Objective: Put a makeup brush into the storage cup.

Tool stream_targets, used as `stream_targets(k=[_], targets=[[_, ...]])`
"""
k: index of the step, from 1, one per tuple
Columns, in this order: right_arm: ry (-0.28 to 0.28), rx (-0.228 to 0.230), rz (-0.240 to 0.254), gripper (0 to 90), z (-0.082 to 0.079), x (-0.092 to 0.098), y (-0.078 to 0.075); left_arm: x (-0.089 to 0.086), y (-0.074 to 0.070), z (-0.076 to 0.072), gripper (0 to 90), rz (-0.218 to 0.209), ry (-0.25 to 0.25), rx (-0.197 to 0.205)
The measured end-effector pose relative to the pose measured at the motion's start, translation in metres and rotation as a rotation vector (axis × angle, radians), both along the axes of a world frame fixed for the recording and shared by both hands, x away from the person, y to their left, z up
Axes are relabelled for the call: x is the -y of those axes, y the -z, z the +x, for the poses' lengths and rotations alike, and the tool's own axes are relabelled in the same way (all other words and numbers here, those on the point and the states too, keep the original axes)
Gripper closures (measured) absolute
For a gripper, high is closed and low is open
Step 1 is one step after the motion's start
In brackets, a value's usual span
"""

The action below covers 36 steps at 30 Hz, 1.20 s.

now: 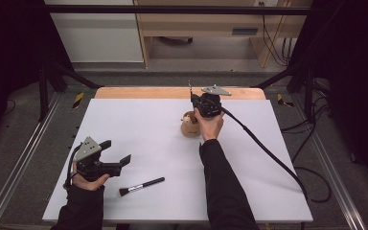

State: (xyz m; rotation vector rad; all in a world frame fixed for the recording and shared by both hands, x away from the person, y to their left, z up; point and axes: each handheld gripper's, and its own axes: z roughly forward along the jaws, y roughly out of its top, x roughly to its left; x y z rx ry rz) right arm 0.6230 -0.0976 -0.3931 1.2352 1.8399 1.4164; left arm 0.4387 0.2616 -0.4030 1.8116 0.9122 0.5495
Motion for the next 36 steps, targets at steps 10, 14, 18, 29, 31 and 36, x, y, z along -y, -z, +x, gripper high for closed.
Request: stream_targets(k=[10,14,18,29,31,36], targets=[[0.000,-0.016,-0.022,85.9,0.000,0.000,0.009,0.000,0.000,0.000,6.9,0.001,0.000,-0.001],[0.001,-0.023,-0.029,86.0,0.000,0.001,0.013,0.000,0.000,0.000,6.8,0.000,-0.001,-0.002],[0.002,-0.029,-0.028,85.9,0.000,0.001,0.015,0.001,0.000,0.000,6.9,0.002,0.000,-0.001],[-0.001,-0.041,-0.048,85.9,-0.002,0.000,0.023,0.001,0.001,0.000,6.9,0.003,0.000,-0.002],[-0.001,-0.046,-0.049,85.9,-0.003,0.001,0.024,0.001,0.001,0.000,6.8,0.003,-0.001,-0.001],[0.001,-0.051,-0.043,85.9,-0.005,0.003,0.028,0.001,0.001,0.000,6.8,0.003,0.000,-0.002]])
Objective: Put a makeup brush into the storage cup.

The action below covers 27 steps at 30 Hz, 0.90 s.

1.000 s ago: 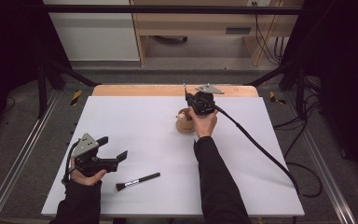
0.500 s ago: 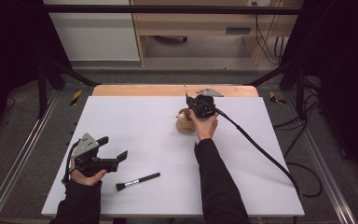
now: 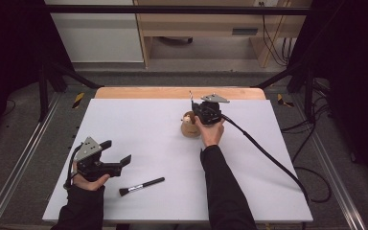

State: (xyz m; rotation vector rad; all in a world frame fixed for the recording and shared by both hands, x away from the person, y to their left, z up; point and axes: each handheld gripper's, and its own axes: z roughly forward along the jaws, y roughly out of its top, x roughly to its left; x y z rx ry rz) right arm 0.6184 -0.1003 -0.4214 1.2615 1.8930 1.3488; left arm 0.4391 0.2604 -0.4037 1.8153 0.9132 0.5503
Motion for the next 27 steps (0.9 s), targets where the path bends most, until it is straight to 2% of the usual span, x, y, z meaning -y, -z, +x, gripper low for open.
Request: stream_targets(k=[4,13,17,27], targets=[[-0.006,0.005,-0.009,85.9,-0.002,0.000,0.003,0.000,0.000,0.000,6.8,0.003,0.001,-0.001],[-0.009,-0.015,-0.028,85.6,-0.006,0.000,0.007,0.001,0.000,0.000,6.9,0.005,0.002,0.000],[-0.016,-0.005,-0.036,85.3,-0.008,0.001,0.006,0.001,0.001,0.000,6.9,0.000,0.000,-0.002],[-0.066,0.020,-0.017,77.8,-0.029,0.013,-0.016,0.004,0.001,-0.001,6.8,0.016,0.007,0.000]])
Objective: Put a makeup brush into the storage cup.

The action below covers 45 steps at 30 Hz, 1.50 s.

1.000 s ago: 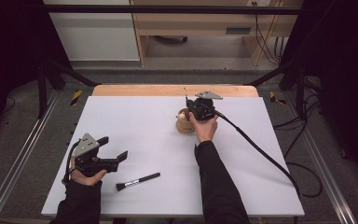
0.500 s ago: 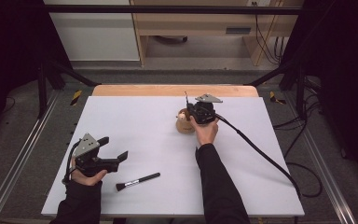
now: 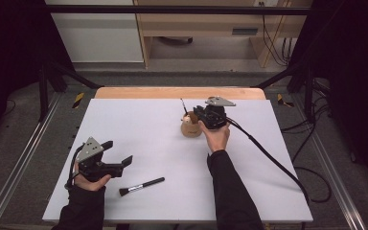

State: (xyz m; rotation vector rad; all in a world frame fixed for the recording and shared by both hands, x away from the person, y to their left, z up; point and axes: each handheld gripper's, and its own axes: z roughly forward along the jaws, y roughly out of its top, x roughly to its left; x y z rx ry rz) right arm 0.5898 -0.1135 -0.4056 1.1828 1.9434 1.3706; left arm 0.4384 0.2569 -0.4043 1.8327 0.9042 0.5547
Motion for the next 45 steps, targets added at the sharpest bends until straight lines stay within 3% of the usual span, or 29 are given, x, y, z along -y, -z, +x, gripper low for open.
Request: stream_targets(k=[7,10,19,34,45], targets=[[-0.063,0.005,-0.010,68.2,-0.018,0.010,-0.013,0.001,0.001,0.000,6.8,0.001,-0.001,-0.001],[-0.081,0.003,0.010,63.6,-0.025,0.016,-0.018,0.000,0.001,0.000,6.8,0.000,-0.001,0.001],[-0.129,-0.001,0.024,43.6,-0.048,0.032,-0.026,0.001,0.001,-0.001,6.8,-0.003,-0.003,-0.001],[-0.153,0.014,0.017,17.4,-0.077,0.050,-0.031,0.002,0.001,-0.001,6.8,-0.002,0.000,-0.002],[-0.157,0.034,0.023,10.3,-0.098,0.062,-0.033,0.001,0.003,0.000,6.7,-0.004,-0.005,-0.006]])
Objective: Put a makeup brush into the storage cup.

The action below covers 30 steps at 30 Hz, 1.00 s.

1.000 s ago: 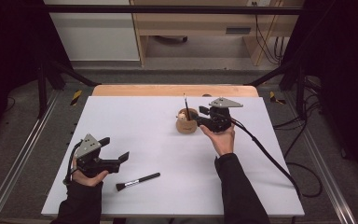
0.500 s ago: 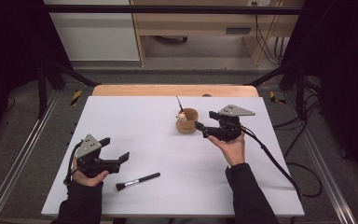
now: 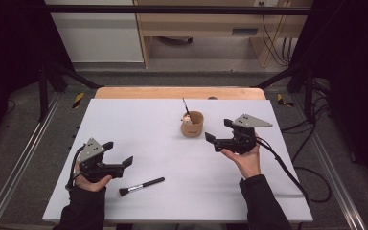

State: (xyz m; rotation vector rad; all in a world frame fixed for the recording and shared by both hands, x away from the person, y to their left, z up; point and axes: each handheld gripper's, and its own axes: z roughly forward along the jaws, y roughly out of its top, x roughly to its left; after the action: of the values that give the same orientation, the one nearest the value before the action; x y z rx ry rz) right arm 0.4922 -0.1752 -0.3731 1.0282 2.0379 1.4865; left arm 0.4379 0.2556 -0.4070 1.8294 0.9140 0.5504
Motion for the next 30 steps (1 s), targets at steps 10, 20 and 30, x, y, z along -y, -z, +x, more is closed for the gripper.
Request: stream_targets(k=[10,20,30], targets=[[0.023,0.014,0.006,6.7,-0.020,0.018,0.007,0.001,0.002,0.000,6.7,0.005,-0.002,-0.003],[0.036,-0.002,0.004,5.5,-0.037,0.035,0.018,0.001,0.002,0.000,6.7,0.005,-0.001,-0.001],[0.052,-0.004,0.023,4.9,-0.052,0.049,0.030,0.002,0.003,-0.001,6.6,0.007,0.004,-0.003]])
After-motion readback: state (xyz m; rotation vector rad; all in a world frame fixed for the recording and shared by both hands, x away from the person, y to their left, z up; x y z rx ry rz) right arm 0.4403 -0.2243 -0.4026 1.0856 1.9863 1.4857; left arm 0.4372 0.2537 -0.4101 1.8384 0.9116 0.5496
